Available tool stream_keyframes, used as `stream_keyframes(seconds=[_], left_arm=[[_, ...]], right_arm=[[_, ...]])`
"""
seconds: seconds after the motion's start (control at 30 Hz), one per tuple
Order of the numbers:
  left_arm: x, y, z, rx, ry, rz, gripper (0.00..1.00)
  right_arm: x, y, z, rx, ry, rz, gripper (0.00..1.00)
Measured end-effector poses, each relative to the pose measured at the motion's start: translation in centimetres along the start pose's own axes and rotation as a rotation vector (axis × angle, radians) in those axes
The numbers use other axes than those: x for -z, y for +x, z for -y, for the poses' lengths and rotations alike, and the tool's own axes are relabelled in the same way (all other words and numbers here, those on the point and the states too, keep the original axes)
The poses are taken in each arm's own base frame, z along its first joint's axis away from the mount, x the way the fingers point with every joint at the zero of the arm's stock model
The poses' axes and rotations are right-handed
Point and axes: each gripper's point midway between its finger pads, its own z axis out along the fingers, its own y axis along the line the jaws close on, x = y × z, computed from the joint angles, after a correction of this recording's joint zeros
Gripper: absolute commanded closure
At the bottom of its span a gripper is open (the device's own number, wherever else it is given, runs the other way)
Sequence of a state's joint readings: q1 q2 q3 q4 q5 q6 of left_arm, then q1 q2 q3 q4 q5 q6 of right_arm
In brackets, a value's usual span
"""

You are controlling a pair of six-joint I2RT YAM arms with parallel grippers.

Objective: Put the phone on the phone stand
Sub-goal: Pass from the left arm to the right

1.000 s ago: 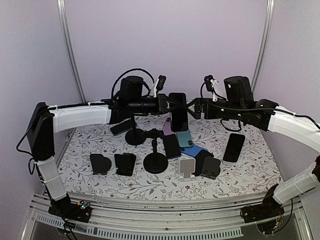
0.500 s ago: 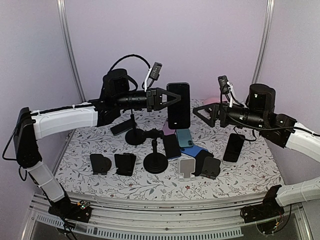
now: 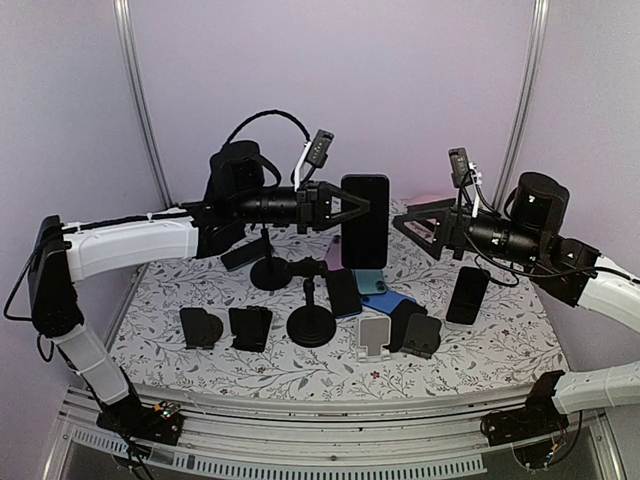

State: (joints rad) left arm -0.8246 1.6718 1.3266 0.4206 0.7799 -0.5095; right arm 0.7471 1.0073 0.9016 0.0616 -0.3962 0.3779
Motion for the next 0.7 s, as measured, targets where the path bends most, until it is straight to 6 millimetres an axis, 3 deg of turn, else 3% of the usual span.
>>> stream_keyframes(seconds=[0.3, 0.53, 0.7], left_arm=[[-0.7, 1.3, 0.0, -0.046, -0.032, -0.05, 1.0], [-1.7, 1.8, -0.9, -0.098, -0.159, -0.068, 1.0], [-2.8, 1.1, -1.0, -0.157, -0.236, -0.058, 1.0]], right_arm=[[-0.7, -1.3, -0.2, -0.017, 0.025, -0.028, 0.06], [-0.8, -3.6, -1.0, -0.039, 0.19, -0.003, 0.01], [-1.3, -4.5, 0.3, -0.058, 0.36, 0.011, 0.01]])
